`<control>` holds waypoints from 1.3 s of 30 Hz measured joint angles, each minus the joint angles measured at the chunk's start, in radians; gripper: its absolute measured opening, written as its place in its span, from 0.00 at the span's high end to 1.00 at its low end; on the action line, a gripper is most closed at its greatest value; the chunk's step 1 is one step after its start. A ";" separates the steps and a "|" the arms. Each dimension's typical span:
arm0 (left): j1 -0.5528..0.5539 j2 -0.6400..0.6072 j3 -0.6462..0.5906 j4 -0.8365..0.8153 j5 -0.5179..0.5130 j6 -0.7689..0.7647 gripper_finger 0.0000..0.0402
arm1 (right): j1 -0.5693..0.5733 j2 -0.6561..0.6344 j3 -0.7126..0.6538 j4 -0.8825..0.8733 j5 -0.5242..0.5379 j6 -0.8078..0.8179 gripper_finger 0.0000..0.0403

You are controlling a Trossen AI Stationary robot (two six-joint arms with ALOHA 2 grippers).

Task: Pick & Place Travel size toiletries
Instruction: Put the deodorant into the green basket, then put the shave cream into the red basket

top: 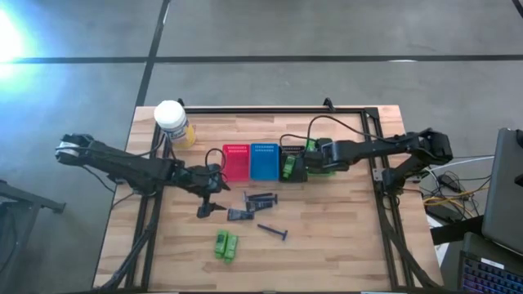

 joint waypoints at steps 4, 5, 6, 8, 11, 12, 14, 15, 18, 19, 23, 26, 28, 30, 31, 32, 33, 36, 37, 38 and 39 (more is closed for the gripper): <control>-0.001 -0.002 0.000 -0.031 0.004 -0.010 0.12 | -0.007 0.000 0.000 -0.007 0.002 -0.018 0.29; -0.001 -0.004 0.000 -0.050 0.017 -0.017 0.12 | -0.007 -0.001 0.000 -0.008 0.002 -0.022 0.27; -0.001 -0.005 0.000 -0.069 0.034 -0.023 0.12 | -0.006 -0.002 0.001 -0.011 0.002 -0.026 0.25; -0.001 -0.006 0.000 -0.108 0.089 -0.043 0.12 | 0.011 -0.002 0.012 -0.027 0.002 -0.045 0.22; -0.016 -0.007 0.000 -0.143 0.192 -0.052 0.11 | 0.052 -0.002 0.043 -0.046 -0.003 -0.070 0.18; -0.025 -0.007 0.000 -0.147 0.206 -0.063 0.11 | 0.067 -0.002 0.058 -0.063 -0.006 -0.074 0.17; -0.037 -0.007 0.000 -0.158 0.210 -0.143 0.11 | 0.097 -0.002 0.083 -0.096 -0.009 -0.072 0.15; -0.039 -0.007 0.000 -0.157 0.207 -0.199 0.11 | 0.111 -0.002 0.095 -0.111 -0.009 -0.067 0.14; -0.042 -0.007 0.000 -0.145 0.203 -0.280 0.11 | 0.151 -0.002 0.121 -0.128 -0.036 -0.074 0.12; -0.044 -0.008 0.000 -0.139 0.202 -0.281 0.11 | 0.164 -0.002 0.129 -0.128 -0.050 -0.080 0.12; -0.050 -0.001 0.000 -0.093 0.179 -0.281 0.11 | 0.227 -0.002 0.154 -0.127 -0.057 -0.089 0.13; -0.072 0.021 0.000 -0.031 0.151 -0.201 0.12 | 0.280 -0.003 0.176 -0.116 -0.057 -0.115 0.15; -0.092 0.050 0.001 0.008 0.097 -0.128 0.12 | 0.313 -0.003 0.182 -0.108 -0.057 -0.117 0.17; -0.111 0.094 0.006 0.038 0.001 -0.075 0.13 | 0.340 0.000 0.182 -0.105 -0.056 -0.085 0.18; -0.115 0.118 0.010 0.052 -0.042 -0.052 0.13 | 0.351 0.000 0.179 -0.104 -0.054 -0.070 0.19; -0.119 0.146 0.016 0.067 -0.072 -0.032 0.14 | 0.361 0.000 0.175 -0.105 -0.053 -0.055 0.19; -0.119 0.176 0.023 0.088 -0.091 -0.015 0.15 | 0.370 0.002 0.172 -0.104 -0.053 -0.040 0.20; -0.119 0.274 0.057 0.141 -0.111 0.013 0.16 | 0.393 0.014 0.165 -0.104 -0.053 -0.012 0.21; -0.119 0.307 0.072 0.156 -0.113 0.023 0.17 | 0.398 0.021 0.165 -0.104 -0.053 -0.007 0.22; -0.120 0.338 0.090 0.160 -0.112 0.034 0.17 | 0.404 0.025 0.165 -0.102 -0.053 0.001 0.22; -0.120 0.370 0.110 0.157 -0.107 0.043 0.18 | 0.409 0.027 0.165 -0.102 -0.053 0.006 0.23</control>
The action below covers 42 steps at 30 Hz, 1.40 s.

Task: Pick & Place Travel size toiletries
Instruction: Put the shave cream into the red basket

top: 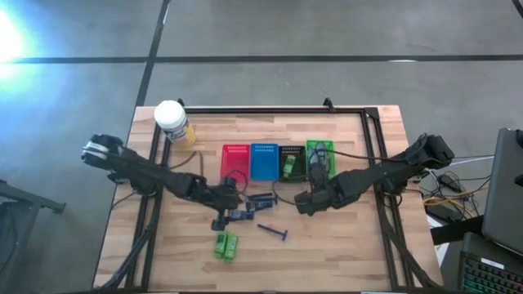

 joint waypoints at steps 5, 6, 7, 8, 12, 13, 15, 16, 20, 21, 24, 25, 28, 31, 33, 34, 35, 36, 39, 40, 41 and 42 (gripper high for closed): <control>-0.010 0.126 0.090 -0.034 0.010 0.008 0.22 | 0.020 0.014 0.000 0.001 0.000 0.022 0.24; -0.011 0.144 0.104 -0.036 0.011 0.009 0.22 | 0.023 0.015 0.000 0.001 0.000 0.023 0.25; -0.012 0.160 0.113 -0.046 0.011 0.009 0.23 | 0.025 0.015 0.000 0.001 0.000 0.022 0.25; -0.013 0.175 0.119 -0.056 0.011 0.008 0.24 | 0.026 0.015 0.000 0.001 0.000 0.022 0.25; -0.020 0.219 0.124 -0.075 0.012 0.005 0.26 | 0.031 0.015 0.000 -0.002 0.000 0.022 0.27; -0.023 0.227 0.124 -0.078 0.009 0.004 0.26 | 0.031 0.015 0.000 -0.001 0.000 0.021 0.27; -0.025 0.236 0.125 -0.078 -0.004 -0.006 0.27 | 0.031 0.016 0.000 -0.001 0.000 0.021 0.28; -0.026 0.238 0.126 -0.078 -0.010 -0.011 0.27 | 0.031 0.016 0.000 0.000 0.000 0.020 0.28; -0.026 0.239 0.126 -0.077 -0.014 -0.016 0.31 | 0.031 0.016 0.000 0.006 0.012 0.021 0.29; -0.027 0.239 0.126 -0.076 -0.016 -0.014 0.32 | 0.031 0.016 0.000 0.017 0.021 0.021 0.30; -0.027 0.241 0.126 -0.074 -0.019 -0.005 0.38 | 0.030 0.019 0.000 0.091 0.034 -0.004 0.31; -0.027 0.241 0.126 -0.072 -0.019 0.001 0.40 | 0.030 0.021 0.000 0.127 0.034 -0.024 0.31; -0.027 0.242 0.126 -0.072 -0.019 0.013 0.48 | 0.031 0.023 -0.001 0.223 0.029 -0.086 0.32; -0.027 0.242 0.125 -0.072 -0.019 0.028 0.57 | 0.031 0.023 0.000 0.296 0.022 -0.129 0.34; -0.027 0.241 0.125 -0.072 -0.019 0.033 0.62 | 0.031 0.023 0.000 0.306 0.021 -0.132 0.35; -0.027 0.239 0.125 -0.074 -0.022 0.033 0.65 | 0.031 0.021 0.000 0.306 0.021 -0.132 0.36; -0.026 0.235 0.126 -0.075 -0.030 0.033 0.68 | 0.033 0.021 0.000 0.308 0.016 -0.135 0.36; -0.025 0.227 0.127 -0.081 -0.037 0.033 0.70 | 0.035 0.021 0.000 0.311 0.006 -0.138 0.37; -0.024 0.190 0.126 -0.099 -0.057 0.033 0.76 | 0.048 0.021 0.000 0.320 -0.027 -0.137 0.38; -0.024 0.172 0.127 -0.101 -0.064 0.033 0.77 | 0.053 0.021 0.000 0.327 -0.030 -0.126 0.38; -0.024 0.150 0.128 -0.098 -0.071 0.033 0.78 | 0.058 0.021 0.000 0.337 -0.035 -0.118 0.39; -0.024 0.128 0.128 -0.095 -0.072 0.033 0.78 | 0.063 0.021 0.000 0.355 -0.044 -0.117 0.39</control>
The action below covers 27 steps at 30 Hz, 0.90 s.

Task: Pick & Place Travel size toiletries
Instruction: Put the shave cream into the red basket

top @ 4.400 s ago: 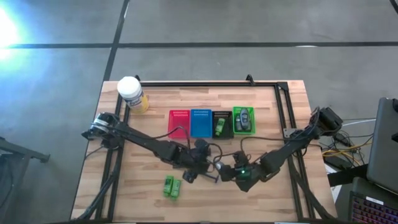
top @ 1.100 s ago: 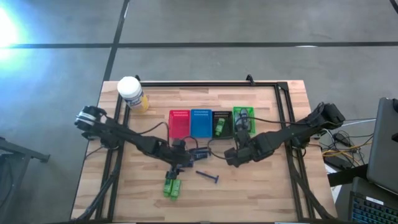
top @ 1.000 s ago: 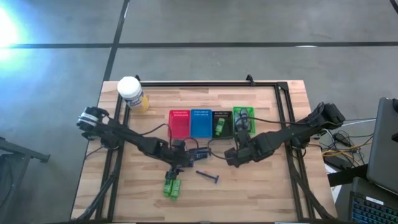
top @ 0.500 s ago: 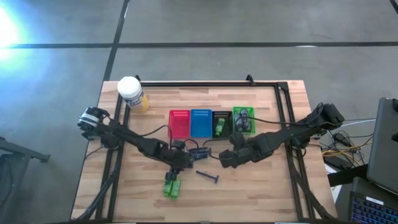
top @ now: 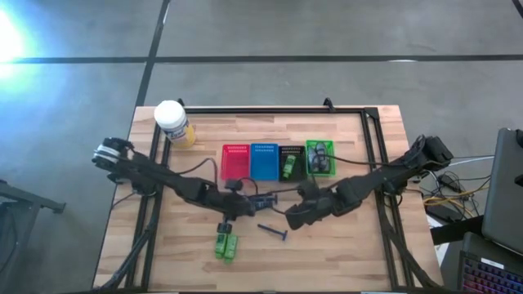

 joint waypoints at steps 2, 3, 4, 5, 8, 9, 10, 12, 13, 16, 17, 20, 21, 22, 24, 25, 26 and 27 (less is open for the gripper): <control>0.000 -0.041 0.000 0.002 -0.001 0.000 0.79 | 0.001 0.001 0.000 0.061 -0.028 -0.006 0.39; 0.000 -0.063 0.000 -0.001 -0.007 0.000 0.79 | 0.001 0.003 0.000 0.098 -0.033 -0.012 0.38; 0.000 -0.085 0.000 -0.002 -0.018 0.000 0.79 | 0.000 0.005 0.000 0.130 -0.032 -0.018 0.38; 0.000 -0.109 0.000 -0.001 -0.032 0.001 0.79 | 0.000 0.008 0.000 0.154 -0.030 -0.026 0.37; 0.003 -0.172 0.000 0.000 -0.084 -0.008 0.79 | 0.000 0.010 0.000 0.175 0.023 0.000 0.35; 0.006 -0.190 0.000 -0.001 -0.109 -0.029 0.79 | 0.000 0.009 0.000 0.172 0.045 0.030 0.34; 0.012 -0.208 0.000 -0.004 -0.136 -0.066 0.79 | 0.000 0.006 0.000 0.167 0.063 0.058 0.34; 0.034 -0.243 0.002 -0.030 -0.186 -0.174 0.79 | 0.000 0.003 0.000 0.163 0.102 0.105 0.33; 0.049 -0.257 0.002 -0.045 -0.198 -0.239 0.79 | 0.000 0.001 0.000 0.166 0.122 0.128 0.32; 0.099 -0.294 -0.001 -0.095 -0.204 -0.430 0.79 | 0.000 -0.002 0.000 0.165 0.160 0.166 0.31; 0.119 -0.306 -0.003 -0.109 -0.206 -0.502 0.79 | 0.000 -0.002 0.000 0.164 0.168 0.169 0.30; 0.190 -0.338 -0.003 -0.149 -0.208 -0.719 0.79 | 0.000 -0.002 0.000 0.165 0.183 0.183 0.29; 0.221 -0.345 -0.003 -0.154 -0.209 -0.770 0.79 | 0.000 -0.002 0.000 0.165 0.185 0.183 0.29; 0.252 -0.347 -0.004 -0.156 -0.210 -0.806 0.79 | 0.000 -0.002 0.000 0.165 0.193 0.183 0.28; 0.318 -0.346 -0.005 -0.159 -0.208 -0.851 0.79 | 0.000 -0.002 0.000 0.165 0.208 0.184 0.27; 0.351 -0.340 -0.005 -0.158 -0.207 -0.859 0.79 | 0.000 -0.002 0.000 0.165 0.211 0.183 0.27; 0.383 -0.333 -0.005 -0.157 -0.200 -0.863 0.79 | 0.000 -0.002 0.000 0.165 0.216 0.183 0.26; 0.412 -0.324 -0.005 -0.158 -0.190 -0.867 0.79 | 0.000 -0.002 0.000 0.165 0.225 0.183 0.26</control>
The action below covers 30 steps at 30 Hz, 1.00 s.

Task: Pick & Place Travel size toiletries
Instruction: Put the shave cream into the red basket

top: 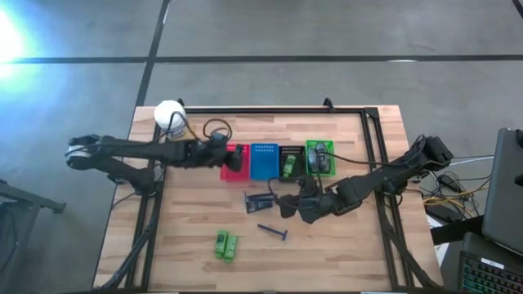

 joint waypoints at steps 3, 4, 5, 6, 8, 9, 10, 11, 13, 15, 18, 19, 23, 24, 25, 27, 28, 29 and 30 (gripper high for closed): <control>0.066 0.042 0.000 0.000 0.031 -0.003 0.79 | 0.000 0.000 0.000 0.000 0.010 -0.008 0.25; 0.078 0.058 0.000 0.000 0.040 0.001 0.79 | 0.000 0.000 0.000 0.000 0.011 -0.011 0.25; 0.085 0.075 0.000 0.000 0.052 0.006 0.79 | 0.000 0.000 0.000 0.000 0.011 -0.013 0.25; 0.088 0.093 0.000 0.000 0.054 0.010 0.79 | 0.000 0.000 0.000 -0.001 0.011 -0.015 0.24; 0.088 0.129 0.000 0.000 0.063 0.013 0.79 | 0.001 0.000 0.000 -0.001 0.011 -0.020 0.24; 0.087 0.145 0.000 -0.001 0.063 0.011 0.79 | 0.001 0.000 0.000 -0.001 0.011 -0.026 0.24; 0.083 0.161 0.001 -0.001 0.063 0.006 0.79 | 0.002 0.000 0.000 -0.001 0.012 -0.030 0.24; 0.082 0.176 0.004 -0.001 0.063 0.003 0.79 | 0.004 0.000 0.000 -0.002 0.012 -0.034 0.23; 0.081 0.199 0.010 0.000 0.063 0.001 0.78 | 0.007 0.000 0.000 -0.002 0.014 -0.041 0.23; 0.081 0.211 0.016 0.000 0.062 -0.001 0.75 | 0.011 0.000 0.000 -0.003 0.014 -0.046 0.23; 0.081 0.207 0.017 -0.009 0.062 -0.019 0.69 | 0.014 0.000 0.000 -0.004 0.013 -0.062 0.22; 0.080 0.203 0.017 -0.013 0.062 -0.023 0.66 | 0.015 0.000 0.000 -0.005 0.010 -0.068 0.22; 0.077 0.163 0.020 -0.054 0.063 -0.025 0.54 | 0.016 -0.001 0.000 -0.018 0.006 -0.081 0.21; 0.076 0.151 0.023 -0.069 0.064 -0.024 0.51 | 0.016 -0.001 0.000 -0.025 0.005 -0.090 0.20; 0.076 0.136 0.028 -0.088 0.074 -0.024 0.48 | 0.016 -0.001 0.000 -0.028 0.003 -0.096 0.20; 0.072 0.101 0.044 -0.120 0.113 -0.015 0.43 | 0.016 -0.001 0.000 -0.032 -0.003 -0.102 0.19; 0.065 0.078 0.053 -0.133 0.146 0.004 0.42 | 0.016 -0.001 0.000 -0.032 -0.011 -0.107 0.19; 0.052 0.055 0.062 -0.147 0.180 0.030 0.40 | 0.016 -0.002 0.000 -0.032 -0.023 -0.118 0.19; 0.035 0.031 0.073 -0.170 0.212 0.058 0.40 | 0.015 -0.002 0.000 -0.032 -0.033 -0.127 0.18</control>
